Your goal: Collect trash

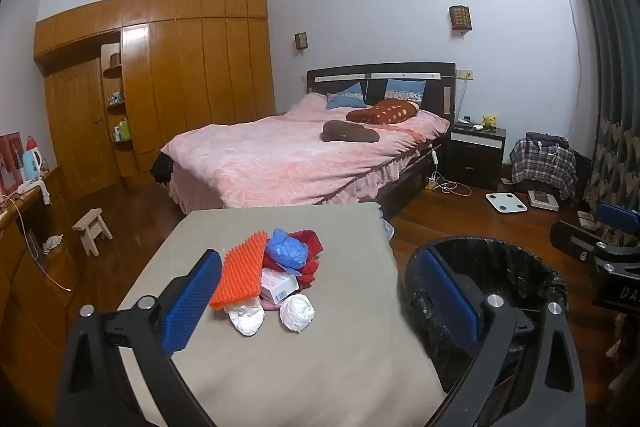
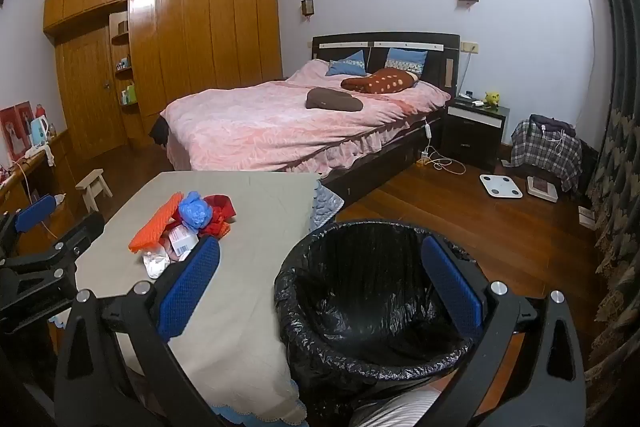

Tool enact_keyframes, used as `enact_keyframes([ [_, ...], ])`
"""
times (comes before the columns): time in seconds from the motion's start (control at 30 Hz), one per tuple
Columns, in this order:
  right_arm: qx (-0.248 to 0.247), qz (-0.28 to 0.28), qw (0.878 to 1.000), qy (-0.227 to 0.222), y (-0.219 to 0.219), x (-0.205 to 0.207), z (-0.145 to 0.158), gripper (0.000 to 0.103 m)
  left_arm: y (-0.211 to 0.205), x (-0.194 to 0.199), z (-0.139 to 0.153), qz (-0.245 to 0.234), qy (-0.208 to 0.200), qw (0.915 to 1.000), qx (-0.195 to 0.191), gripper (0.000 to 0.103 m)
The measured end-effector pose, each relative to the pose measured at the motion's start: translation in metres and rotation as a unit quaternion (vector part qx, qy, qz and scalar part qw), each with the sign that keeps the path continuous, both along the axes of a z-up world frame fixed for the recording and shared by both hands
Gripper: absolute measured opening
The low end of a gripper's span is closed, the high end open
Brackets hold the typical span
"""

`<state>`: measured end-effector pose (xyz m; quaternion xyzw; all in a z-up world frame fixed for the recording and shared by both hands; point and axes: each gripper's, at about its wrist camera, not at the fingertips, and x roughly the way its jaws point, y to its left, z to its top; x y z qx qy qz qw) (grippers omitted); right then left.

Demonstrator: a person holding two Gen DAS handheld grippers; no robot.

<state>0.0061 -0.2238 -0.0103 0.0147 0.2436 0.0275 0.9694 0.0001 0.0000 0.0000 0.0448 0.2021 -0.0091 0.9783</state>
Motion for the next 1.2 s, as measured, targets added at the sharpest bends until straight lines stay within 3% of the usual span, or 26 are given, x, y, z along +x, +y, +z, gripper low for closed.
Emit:
enact_keyframes([
  [1.2,-0.004,0.001,1.000,-0.005,0.0016,-0.0006,-0.0006,0.098,-0.0001,-0.0003,0.0001,0.000,0.000,1.0000,-0.002,0.097],
])
